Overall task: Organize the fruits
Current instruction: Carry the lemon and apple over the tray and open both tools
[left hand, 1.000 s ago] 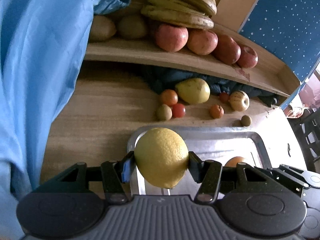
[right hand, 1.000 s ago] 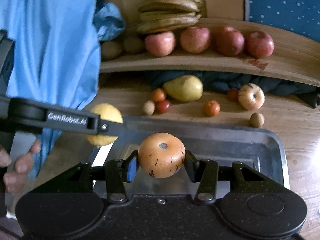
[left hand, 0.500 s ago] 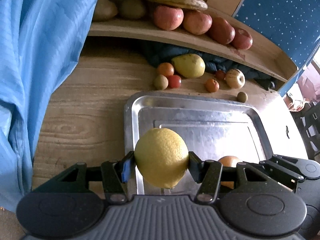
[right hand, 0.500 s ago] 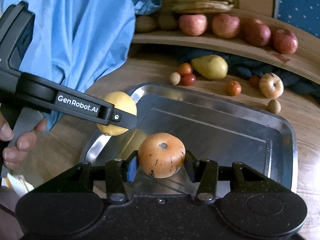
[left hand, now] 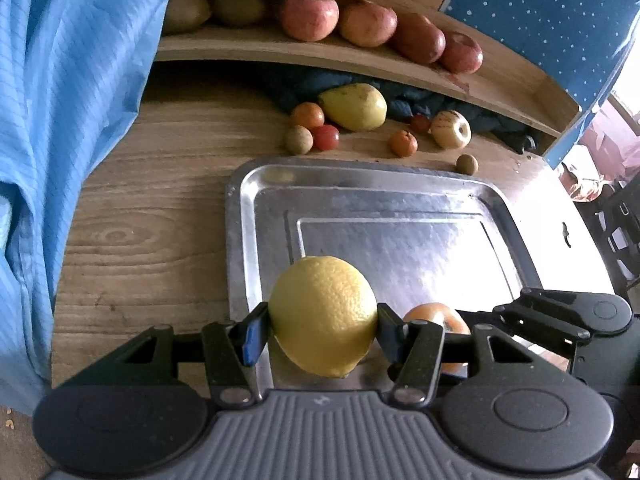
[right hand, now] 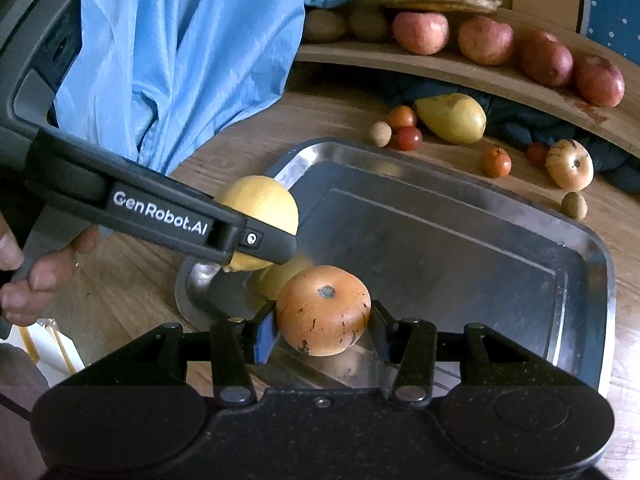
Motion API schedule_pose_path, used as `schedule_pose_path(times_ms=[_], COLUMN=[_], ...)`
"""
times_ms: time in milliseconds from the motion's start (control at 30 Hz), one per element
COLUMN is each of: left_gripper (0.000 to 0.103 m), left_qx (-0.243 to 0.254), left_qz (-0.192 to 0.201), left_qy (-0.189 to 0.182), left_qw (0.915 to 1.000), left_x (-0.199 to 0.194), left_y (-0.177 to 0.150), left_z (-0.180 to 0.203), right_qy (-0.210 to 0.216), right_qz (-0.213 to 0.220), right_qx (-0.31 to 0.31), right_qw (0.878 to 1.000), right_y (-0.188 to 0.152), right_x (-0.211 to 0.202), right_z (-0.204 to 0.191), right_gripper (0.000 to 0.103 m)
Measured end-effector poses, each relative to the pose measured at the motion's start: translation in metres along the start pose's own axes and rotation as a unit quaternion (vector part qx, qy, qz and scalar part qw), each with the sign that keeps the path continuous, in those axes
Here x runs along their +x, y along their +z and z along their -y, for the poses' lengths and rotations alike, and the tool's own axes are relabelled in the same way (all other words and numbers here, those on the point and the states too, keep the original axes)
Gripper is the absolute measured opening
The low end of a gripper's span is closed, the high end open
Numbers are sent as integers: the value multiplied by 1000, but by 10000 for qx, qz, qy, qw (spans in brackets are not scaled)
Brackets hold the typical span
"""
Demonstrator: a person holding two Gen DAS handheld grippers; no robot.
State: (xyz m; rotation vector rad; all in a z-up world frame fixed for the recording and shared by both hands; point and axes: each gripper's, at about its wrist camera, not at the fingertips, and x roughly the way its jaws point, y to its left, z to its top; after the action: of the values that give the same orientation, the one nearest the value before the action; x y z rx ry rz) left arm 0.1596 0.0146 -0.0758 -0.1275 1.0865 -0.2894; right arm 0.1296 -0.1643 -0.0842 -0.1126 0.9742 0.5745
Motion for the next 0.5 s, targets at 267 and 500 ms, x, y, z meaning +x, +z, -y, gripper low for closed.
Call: schedule_pose_path(times_ms=[267, 500], left_gripper=[60, 60], left_qx=[-52, -53], left_qz=[-100, -138], left_qy=[6, 41], left_qw=[9999, 9999], left_x=[2, 4], left_y=[-4, -6], left_z=[-1, 0], right_qy=[15, 1], right_qz=[-66, -93], right_qx=[-84, -122], right_qw=[9999, 9999], right_y=[-3, -4], right_x=[1, 3], right_z=[-2, -2], right_gripper=[50, 50])
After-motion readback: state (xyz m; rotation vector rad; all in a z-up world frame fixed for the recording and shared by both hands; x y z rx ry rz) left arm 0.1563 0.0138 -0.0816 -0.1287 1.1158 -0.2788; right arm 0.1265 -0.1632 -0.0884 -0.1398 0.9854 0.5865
